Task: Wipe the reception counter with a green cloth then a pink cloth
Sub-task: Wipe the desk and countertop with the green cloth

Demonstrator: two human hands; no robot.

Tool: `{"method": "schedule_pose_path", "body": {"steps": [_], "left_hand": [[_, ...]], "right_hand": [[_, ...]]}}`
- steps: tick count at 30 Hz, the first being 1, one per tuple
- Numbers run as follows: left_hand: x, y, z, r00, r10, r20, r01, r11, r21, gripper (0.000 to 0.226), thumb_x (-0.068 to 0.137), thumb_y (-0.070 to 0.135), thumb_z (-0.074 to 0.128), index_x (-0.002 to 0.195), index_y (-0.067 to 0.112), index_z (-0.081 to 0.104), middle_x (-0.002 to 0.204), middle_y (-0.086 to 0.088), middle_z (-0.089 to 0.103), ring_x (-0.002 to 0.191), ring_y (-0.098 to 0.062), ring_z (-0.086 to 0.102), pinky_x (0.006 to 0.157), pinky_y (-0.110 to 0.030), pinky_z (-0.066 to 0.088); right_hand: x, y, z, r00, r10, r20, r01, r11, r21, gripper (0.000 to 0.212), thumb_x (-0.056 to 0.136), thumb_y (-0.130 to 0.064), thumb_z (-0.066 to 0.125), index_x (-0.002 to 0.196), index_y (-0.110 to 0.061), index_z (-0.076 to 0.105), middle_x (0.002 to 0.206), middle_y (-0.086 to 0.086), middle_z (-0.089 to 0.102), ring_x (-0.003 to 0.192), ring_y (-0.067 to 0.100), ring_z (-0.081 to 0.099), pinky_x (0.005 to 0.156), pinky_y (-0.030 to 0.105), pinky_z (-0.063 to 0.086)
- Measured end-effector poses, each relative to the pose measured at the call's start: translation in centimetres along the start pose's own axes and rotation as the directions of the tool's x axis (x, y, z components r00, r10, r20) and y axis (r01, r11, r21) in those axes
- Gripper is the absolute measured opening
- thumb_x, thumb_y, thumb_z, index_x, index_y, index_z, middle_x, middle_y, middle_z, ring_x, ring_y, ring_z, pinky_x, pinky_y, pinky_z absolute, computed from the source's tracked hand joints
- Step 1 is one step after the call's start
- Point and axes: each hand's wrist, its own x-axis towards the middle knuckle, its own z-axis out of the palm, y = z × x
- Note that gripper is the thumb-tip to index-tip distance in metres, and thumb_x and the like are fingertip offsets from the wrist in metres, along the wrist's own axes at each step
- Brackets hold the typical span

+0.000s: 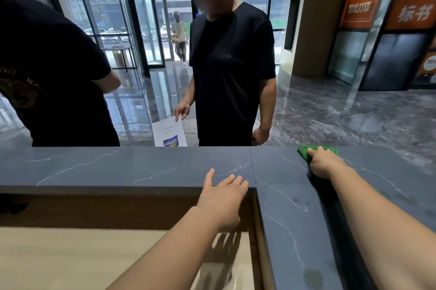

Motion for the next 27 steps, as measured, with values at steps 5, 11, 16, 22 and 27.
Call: {"method": "schedule_pose_path", "body": {"steps": [5,11,16,22,27], "left_hand": [[0.7,1.5,-0.4,1.000,0.016,-0.004,-0.016,1.000,-0.010,0.079,0.090,0.006,0.051,0.155,0.020,0.008,0.162,0.000,0.006,0.149,-0.012,0.001,0.113,-0.053,-0.017],[2.2,3.5,-1.0,0.998,0.061,0.010,-0.062,0.997,0.053,0.070,0.091,0.010,0.049,0.153,0.021,0.018,0.161,0.001,0.015,0.148,-0.012,0.008,0.115,-0.054,-0.012],[3.6,5.1,-1.5,0.997,0.071,0.042,-0.072,0.997,0.023,0.053,0.089,0.010,0.049,0.140,0.020,0.042,0.145,-0.002,0.042,0.138,-0.017,0.035,0.114,-0.052,-0.005],[4.3,6.4,-1.3,0.991,0.043,0.124,-0.050,0.998,0.050,0.053,0.089,0.008,0.043,0.140,0.022,0.045,0.150,-0.001,0.039,0.135,-0.021,0.040,0.114,-0.053,-0.007],[4.6,6.4,-1.5,0.988,0.037,0.151,-0.047,0.997,0.064,0.050,0.090,0.008,0.044,0.138,0.022,0.046,0.150,-0.001,0.039,0.135,-0.023,0.040,0.112,-0.056,-0.011]], "right_hand": [[-1.4,-6.5,1.2,0.970,-0.240,-0.030,0.241,0.971,0.012,0.055,0.092,-0.006,0.040,0.145,-0.019,0.035,0.150,0.013,0.029,0.140,0.031,0.025,0.111,0.042,0.029],[-0.9,-9.3,1.3,0.879,-0.473,0.060,0.469,0.880,0.073,0.064,0.096,-0.005,0.031,0.155,-0.025,0.018,0.163,0.006,0.003,0.150,0.026,0.001,0.121,0.044,0.010],[1.7,-2.4,0.8,0.932,-0.363,0.023,0.358,0.927,0.115,0.063,0.095,-0.006,0.030,0.154,-0.026,0.019,0.163,0.005,0.006,0.150,0.026,0.003,0.121,0.045,0.011],[3.4,9.2,0.2,1.000,-0.012,-0.024,0.015,0.993,0.119,0.062,0.097,-0.010,0.033,0.155,-0.026,0.016,0.163,0.006,0.002,0.150,0.027,0.003,0.121,0.042,0.011],[2.2,9.9,0.2,0.992,0.116,-0.053,-0.108,0.984,0.144,0.057,0.099,-0.011,0.030,0.154,-0.022,0.021,0.163,0.007,0.009,0.149,0.027,0.009,0.119,0.043,0.016]]}}
